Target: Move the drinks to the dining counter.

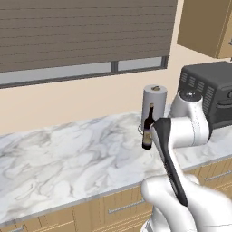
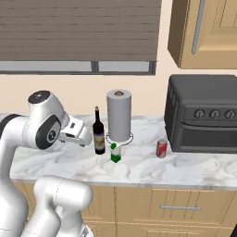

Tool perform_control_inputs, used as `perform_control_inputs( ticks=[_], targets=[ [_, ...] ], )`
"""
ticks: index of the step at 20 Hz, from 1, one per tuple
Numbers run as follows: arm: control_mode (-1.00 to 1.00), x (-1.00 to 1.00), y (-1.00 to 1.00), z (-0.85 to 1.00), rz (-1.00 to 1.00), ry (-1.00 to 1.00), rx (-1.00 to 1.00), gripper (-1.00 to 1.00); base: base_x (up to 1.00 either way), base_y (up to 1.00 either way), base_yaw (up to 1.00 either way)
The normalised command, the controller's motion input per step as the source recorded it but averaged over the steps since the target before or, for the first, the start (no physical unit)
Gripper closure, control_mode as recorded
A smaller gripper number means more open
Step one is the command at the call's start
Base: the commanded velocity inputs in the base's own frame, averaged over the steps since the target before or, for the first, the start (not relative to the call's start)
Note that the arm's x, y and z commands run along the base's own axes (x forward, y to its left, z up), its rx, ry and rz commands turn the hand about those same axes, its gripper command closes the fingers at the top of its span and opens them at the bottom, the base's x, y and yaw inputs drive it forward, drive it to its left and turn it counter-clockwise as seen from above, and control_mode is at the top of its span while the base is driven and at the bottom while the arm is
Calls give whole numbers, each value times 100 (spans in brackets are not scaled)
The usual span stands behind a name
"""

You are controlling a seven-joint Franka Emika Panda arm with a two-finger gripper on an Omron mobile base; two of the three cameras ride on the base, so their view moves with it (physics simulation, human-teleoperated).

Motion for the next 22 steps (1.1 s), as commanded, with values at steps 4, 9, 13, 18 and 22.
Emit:
perform_control_inputs(
  ticks=[4, 9, 13, 18, 22],
  targets=[
    [-100, 60, 6, 0, -21, 0, 0, -100, 0, 0, 0],
    [-100, 51, 4, 0, -14, 0, 2, -100, 0, 0, 0],
    [-100, 19, 0, -6, 9, 8, 3, -100, 0, 0, 0],
    [-100, 0, -1, -25, 21, -6, 1, -100, 0, 0, 0],
    [-100, 17, -1, -38, 3, -14, 0, -100, 0, 0, 0]
  ],
)
